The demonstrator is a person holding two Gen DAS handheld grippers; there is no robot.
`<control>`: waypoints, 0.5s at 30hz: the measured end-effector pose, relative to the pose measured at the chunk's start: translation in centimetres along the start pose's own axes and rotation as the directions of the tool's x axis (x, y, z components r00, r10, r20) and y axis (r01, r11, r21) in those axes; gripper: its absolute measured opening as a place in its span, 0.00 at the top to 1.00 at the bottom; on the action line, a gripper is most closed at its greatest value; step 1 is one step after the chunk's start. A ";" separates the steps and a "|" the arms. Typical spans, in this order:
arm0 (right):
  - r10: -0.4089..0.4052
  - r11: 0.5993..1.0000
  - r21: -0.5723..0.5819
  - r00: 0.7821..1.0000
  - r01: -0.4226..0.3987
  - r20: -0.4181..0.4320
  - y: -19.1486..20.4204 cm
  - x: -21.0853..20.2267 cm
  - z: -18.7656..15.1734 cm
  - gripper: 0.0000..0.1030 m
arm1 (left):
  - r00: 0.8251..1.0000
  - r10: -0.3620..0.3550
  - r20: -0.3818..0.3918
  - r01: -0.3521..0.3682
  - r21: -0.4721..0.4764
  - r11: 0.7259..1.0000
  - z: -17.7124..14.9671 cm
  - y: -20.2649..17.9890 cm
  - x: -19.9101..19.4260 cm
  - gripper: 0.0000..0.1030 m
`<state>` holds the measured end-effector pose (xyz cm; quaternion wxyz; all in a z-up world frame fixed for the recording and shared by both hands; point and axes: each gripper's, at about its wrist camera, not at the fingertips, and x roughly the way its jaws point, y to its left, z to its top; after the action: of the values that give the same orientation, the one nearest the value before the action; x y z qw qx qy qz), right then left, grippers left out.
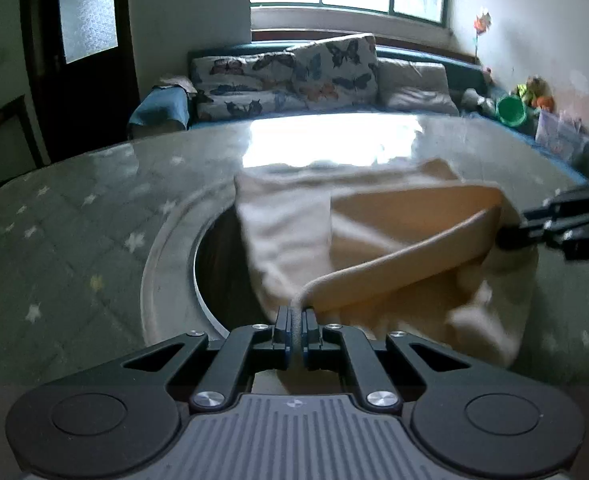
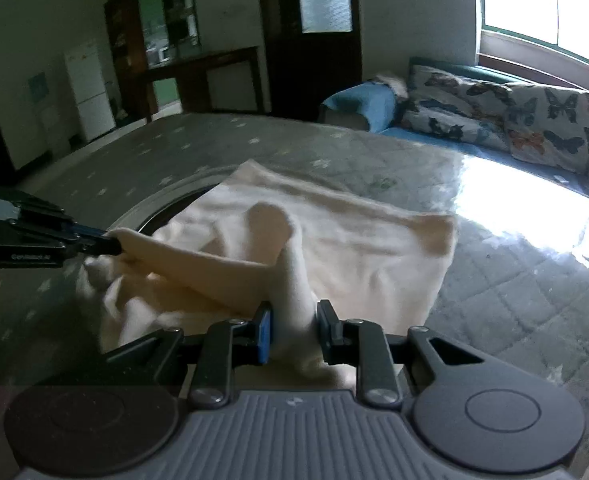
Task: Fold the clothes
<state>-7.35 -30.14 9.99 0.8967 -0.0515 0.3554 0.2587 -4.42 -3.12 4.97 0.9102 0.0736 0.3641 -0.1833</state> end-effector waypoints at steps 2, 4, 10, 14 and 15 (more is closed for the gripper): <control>0.014 1.000 -0.023 1.000 -0.014 -0.020 0.6 -0.4 -0.4 0.77 | 1.000 0.000 -0.005 0.000 0.014 1.000 -0.7 -0.2 -0.5 0.89; 0.025 0.999 -0.041 0.999 -0.026 -0.029 1.2 -1.0 -0.6 0.75 | 1.000 0.013 0.002 -0.013 0.034 0.999 -0.9 -0.3 -1.0 0.81; 0.072 0.997 0.010 0.997 -0.071 -0.004 0.6 -3.0 0.6 0.62 | 0.997 -0.012 0.081 0.004 0.096 0.995 -0.1 -1.0 -3.2 0.77; 0.065 0.997 0.033 0.998 -0.066 0.022 0.1 -2.8 2.0 0.62 | 0.990 -0.072 0.124 0.046 0.196 0.980 0.8 -3.3 -3.3 0.76; 0.056 0.998 0.031 0.998 -0.056 0.025 0.1 -2.4 2.5 0.62 | 0.988 -0.090 0.126 0.060 0.221 0.973 1.0 -4.0 -2.9 0.76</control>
<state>-7.31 -30.32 13.45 0.8940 -0.0243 0.3500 0.2786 -7.29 -6.28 7.75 0.9117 0.1461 0.2820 -0.2607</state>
